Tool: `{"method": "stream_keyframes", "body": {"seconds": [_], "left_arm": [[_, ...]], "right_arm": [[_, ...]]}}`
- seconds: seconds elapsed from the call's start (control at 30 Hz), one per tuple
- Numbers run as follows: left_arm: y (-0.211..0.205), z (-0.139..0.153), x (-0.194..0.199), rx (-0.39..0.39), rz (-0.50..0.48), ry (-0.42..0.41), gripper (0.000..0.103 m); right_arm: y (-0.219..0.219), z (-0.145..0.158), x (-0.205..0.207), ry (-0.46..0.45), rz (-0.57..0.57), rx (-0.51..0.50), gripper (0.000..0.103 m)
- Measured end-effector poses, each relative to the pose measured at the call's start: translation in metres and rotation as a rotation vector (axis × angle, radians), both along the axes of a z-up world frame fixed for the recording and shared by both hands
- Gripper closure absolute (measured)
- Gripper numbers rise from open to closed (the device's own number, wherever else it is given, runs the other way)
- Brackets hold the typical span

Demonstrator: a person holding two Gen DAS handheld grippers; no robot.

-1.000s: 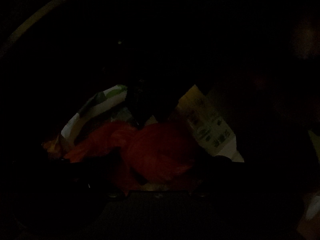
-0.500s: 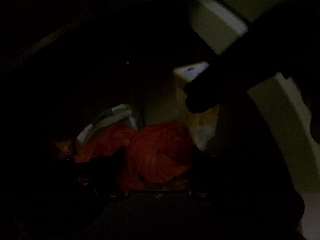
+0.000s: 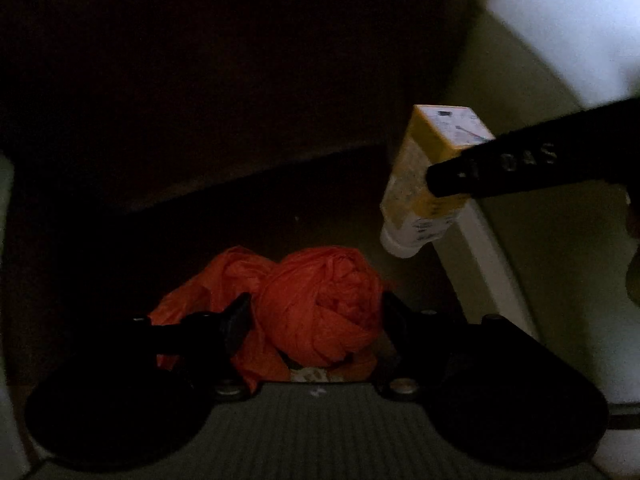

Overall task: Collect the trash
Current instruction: 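Grasp the yellow juice carton with the right tool while the left grasps the red bag, then lift the carton and red bag up over the teal wastebasket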

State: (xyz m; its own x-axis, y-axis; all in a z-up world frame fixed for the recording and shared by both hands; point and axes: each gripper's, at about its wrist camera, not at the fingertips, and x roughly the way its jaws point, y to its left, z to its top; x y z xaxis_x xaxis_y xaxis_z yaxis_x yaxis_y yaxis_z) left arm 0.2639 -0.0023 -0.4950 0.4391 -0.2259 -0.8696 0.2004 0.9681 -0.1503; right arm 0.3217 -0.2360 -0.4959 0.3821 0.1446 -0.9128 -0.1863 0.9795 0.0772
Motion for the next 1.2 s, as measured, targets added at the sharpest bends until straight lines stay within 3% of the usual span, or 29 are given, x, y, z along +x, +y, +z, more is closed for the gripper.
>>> {"method": "stream_keyframes", "body": {"seconds": [0.4,0.73,1.1,1.2], "left_arm": [[0.044,0.189,0.003,-0.047,0.097,-0.105,0.035],[0.085,0.319,0.017,-0.103,0.160,-0.230,0.035],[0.129,0.448,0.060,-0.165,0.172,-0.398,0.035],[0.143,0.477,0.072,-0.154,0.185,-0.451,0.035]], "right_arm": [[0.012,0.186,0.002,-0.174,0.042,0.040,0.062],[0.040,0.333,0.017,-0.337,0.129,0.069,0.062],[0.075,0.463,0.042,-0.538,0.220,0.073,0.062],[0.084,0.483,0.057,-0.588,0.236,0.074,0.062]]}}
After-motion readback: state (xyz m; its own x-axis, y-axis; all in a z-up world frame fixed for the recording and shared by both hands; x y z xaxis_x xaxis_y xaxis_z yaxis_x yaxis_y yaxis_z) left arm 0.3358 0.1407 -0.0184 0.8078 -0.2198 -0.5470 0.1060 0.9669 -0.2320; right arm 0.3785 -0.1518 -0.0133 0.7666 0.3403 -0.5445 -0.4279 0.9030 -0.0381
